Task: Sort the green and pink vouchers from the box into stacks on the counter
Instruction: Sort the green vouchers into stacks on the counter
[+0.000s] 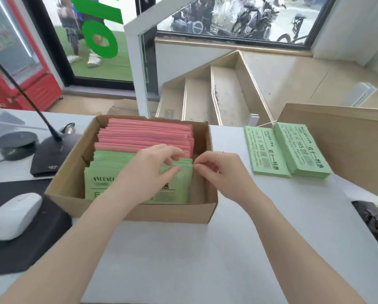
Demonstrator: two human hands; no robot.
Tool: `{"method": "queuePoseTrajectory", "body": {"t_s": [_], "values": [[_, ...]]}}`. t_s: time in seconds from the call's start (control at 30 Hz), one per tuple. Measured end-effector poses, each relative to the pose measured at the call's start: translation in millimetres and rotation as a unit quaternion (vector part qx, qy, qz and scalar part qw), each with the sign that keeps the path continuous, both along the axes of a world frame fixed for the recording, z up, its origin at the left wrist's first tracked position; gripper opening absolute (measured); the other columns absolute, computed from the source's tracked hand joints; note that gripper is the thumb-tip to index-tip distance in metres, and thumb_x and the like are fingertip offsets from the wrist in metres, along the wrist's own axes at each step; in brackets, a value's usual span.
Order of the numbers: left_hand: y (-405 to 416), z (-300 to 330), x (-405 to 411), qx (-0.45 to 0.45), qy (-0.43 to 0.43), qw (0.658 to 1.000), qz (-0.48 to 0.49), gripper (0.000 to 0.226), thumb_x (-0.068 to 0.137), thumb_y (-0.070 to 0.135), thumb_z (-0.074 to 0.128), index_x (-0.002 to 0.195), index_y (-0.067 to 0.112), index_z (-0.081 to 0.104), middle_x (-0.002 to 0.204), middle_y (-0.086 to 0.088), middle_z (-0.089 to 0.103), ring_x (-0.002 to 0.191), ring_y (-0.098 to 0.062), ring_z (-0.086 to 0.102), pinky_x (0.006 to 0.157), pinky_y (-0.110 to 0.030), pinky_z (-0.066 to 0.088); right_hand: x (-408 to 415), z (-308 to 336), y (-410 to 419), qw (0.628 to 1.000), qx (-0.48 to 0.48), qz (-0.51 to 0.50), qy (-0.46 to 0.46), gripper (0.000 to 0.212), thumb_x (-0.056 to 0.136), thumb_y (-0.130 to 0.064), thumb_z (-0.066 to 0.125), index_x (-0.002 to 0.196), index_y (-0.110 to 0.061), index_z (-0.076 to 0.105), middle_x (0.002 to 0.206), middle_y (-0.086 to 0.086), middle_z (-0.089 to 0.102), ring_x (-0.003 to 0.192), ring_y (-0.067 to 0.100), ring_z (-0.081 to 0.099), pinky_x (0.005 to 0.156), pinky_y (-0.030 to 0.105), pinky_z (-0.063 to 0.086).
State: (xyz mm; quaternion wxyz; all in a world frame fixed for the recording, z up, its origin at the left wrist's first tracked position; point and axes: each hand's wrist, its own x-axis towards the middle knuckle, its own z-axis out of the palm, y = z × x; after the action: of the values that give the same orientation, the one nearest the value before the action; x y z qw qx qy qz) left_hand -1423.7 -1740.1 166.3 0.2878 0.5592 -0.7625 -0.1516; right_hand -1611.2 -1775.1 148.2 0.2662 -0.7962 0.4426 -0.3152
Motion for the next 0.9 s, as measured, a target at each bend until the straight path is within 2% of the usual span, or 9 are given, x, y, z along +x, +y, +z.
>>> {"method": "queuePoseTrajectory", "body": {"t_s": [0.13,0.23,0.37,0.43,0.53,0.63,0.7,0.8,0.9], "values": [[1,-11,85,0.05,-0.118,0.992,-0.023,0.028,0.085,0.017,0.065,0.114,0.019,0.065,0.102,0.006,0.061,0.093,-0.015,0.06,0.083,-0.035,0.049,46,-9,11,0.994,-0.032,0.032,0.103,0.01,0.085,-0.017,0.065,0.09,-0.016,0.075,0.084,-0.007,0.064,0.072,0.0,0.054,0.073,0.016,0.045],[-2,-21,127,0.031,-0.195,0.979,-0.05,0.034,0.083,0.019,0.067,0.117,0.016,0.063,0.113,-0.003,0.06,0.106,-0.026,0.056,0.087,-0.043,0.049,72,-12,17,0.979,-0.028,-0.007,0.202,0.02,0.09,-0.024,0.059,0.107,-0.02,0.069,0.105,-0.004,0.065,0.096,0.016,0.059,0.086,0.034,0.048],[-7,-26,146,0.024,-0.236,0.968,-0.082,0.047,0.084,0.021,0.066,0.128,0.012,0.053,0.123,-0.005,0.054,0.116,-0.027,0.048,0.091,-0.041,0.045,93,-8,22,0.959,0.037,-0.053,0.277,0.036,0.092,-0.028,0.055,0.127,-0.022,0.054,0.126,-0.004,0.053,0.115,0.021,0.049,0.097,0.037,0.041],[-10,-29,145,0.007,-0.236,0.967,-0.092,0.047,0.08,0.018,0.07,0.124,0.008,0.056,0.118,-0.009,0.057,0.111,-0.031,0.051,0.088,-0.044,0.047,100,-5,23,0.951,0.039,-0.067,0.3,0.036,0.092,-0.029,0.054,0.127,-0.023,0.053,0.127,-0.005,0.052,0.116,0.019,0.047,0.096,0.037,0.041],[-13,-32,141,-0.014,-0.237,0.966,-0.106,0.039,0.069,0.014,0.079,0.104,0.003,0.064,0.099,-0.015,0.061,0.091,-0.037,0.057,0.073,-0.049,0.052,107,-1,25,0.939,0.055,-0.081,0.33,0.034,0.091,-0.029,0.055,0.124,-0.024,0.052,0.123,-0.006,0.051,0.11,0.015,0.045,0.088,0.032,0.043],[-13,-30,138,-0.025,-0.23,0.967,-0.107,0.036,0.074,0.019,0.075,0.105,0.006,0.062,0.1,-0.012,0.059,0.094,-0.034,0.054,0.078,-0.048,0.048,110,1,26,0.939,0.07,-0.085,0.327,0.032,0.089,-0.029,0.058,0.12,-0.026,0.051,0.102,-0.007,0.051,0.09,0.011,0.039,0.073,0.027,0.035],[-13,-31,139,-0.04,-0.212,0.969,-0.123,0.036,0.074,0.022,0.076,0.104,0.009,0.062,0.097,-0.01,0.058,0.092,-0.034,0.053,0.078,-0.047,0.048,109,2,26,0.936,0.072,-0.079,0.336,0.027,0.088,-0.029,0.06,0.113,-0.025,0.054,0.091,-0.008,0.046,0.087,0.011,0.04,0.069,0.026,0.033],[-12,-33,141,-0.031,-0.194,0.971,-0.133,0.033,0.079,0.029,0.071,0.106,0.014,0.059,0.097,-0.005,0.056,0.093,-0.029,0.05,0.081,-0.039,0.042,107,3,26,0.934,0.059,-0.072,0.346,0.019,0.084,-0.031,0.065,0.1,-0.021,0.061,0.095,-0.005,0.046,0.096,0.017,0.045,0.073,0.029,0.039],[-12,-33,144,-0.044,-0.177,0.972,-0.15,0.029,0.074,0.028,0.076,0.094,0.012,0.062,0.087,-0.005,0.057,0.085,-0.028,0.052,0.074,-0.038,0.041,105,1,28,0.934,0.03,-0.049,0.352,0.016,0.08,-0.028,0.069,0.092,-0.019,0.063,0.103,-0.002,0.046,0.1,0.021,0.044,0.084,0.034,0.039]]}}
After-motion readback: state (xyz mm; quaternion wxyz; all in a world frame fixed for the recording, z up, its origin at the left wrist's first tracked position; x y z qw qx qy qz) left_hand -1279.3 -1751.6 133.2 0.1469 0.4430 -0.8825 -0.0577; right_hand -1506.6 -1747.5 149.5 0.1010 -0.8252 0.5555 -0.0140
